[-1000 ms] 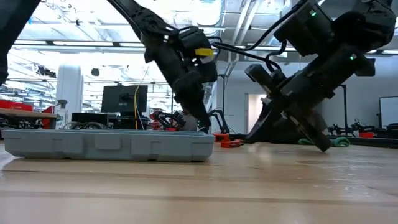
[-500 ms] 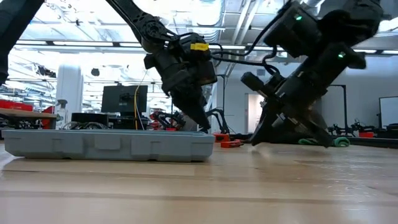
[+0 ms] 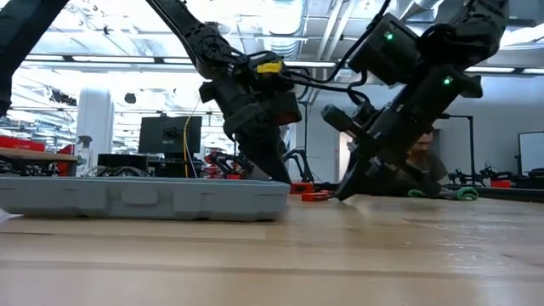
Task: Prefit tool cases
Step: Adjust the orange screwdriver bit on the table
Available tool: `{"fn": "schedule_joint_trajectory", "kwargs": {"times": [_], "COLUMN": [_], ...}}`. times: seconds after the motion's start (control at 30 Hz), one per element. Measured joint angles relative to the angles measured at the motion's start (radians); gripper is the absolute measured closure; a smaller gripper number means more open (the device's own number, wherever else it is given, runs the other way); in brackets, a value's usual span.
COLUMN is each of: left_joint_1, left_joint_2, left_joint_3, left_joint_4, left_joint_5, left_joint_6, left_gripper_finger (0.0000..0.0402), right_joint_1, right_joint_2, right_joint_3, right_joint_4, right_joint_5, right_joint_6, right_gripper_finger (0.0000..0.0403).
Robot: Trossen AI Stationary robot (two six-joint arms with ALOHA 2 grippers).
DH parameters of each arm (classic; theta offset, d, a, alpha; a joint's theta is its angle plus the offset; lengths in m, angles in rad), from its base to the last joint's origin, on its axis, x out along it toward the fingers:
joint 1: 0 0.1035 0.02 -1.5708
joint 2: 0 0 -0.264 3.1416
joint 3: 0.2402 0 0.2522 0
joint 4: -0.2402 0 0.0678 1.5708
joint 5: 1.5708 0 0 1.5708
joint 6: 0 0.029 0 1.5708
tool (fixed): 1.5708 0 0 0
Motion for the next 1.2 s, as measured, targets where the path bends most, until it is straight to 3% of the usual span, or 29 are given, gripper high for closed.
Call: {"fn": "schedule_joint_trajectory", "kwargs": {"times": [0.3,0.63,1.2], "left_joint_1": [-0.006,-0.027,-0.024], "left_joint_2": [0.010,0.050,0.052], "left_joint_3": [-0.002,0.000,0.006], "left_joint_4": [-0.011,0.012,0.030], "left_joint_5": [-0.011,-0.003,-0.047], "left_joint_6": [-0.006,-0.026,-0.030], "left_gripper_finger": [0.0401,0.0401,0.0401], "right_joint_1": [0.032,-0.048,-0.051], "right_joint_2": [0.057,0.059,0.061], "right_joint_3": [0.010,0.012,0.011], "right_joint_4": [0.053,0.075,0.071], "right_joint_5": [0.014,-0.040,-0.011], "right_joint_6": [0.050,-0.019,-0.037], "right_gripper_finger": [0.0403,0.0403,0.0403]}}
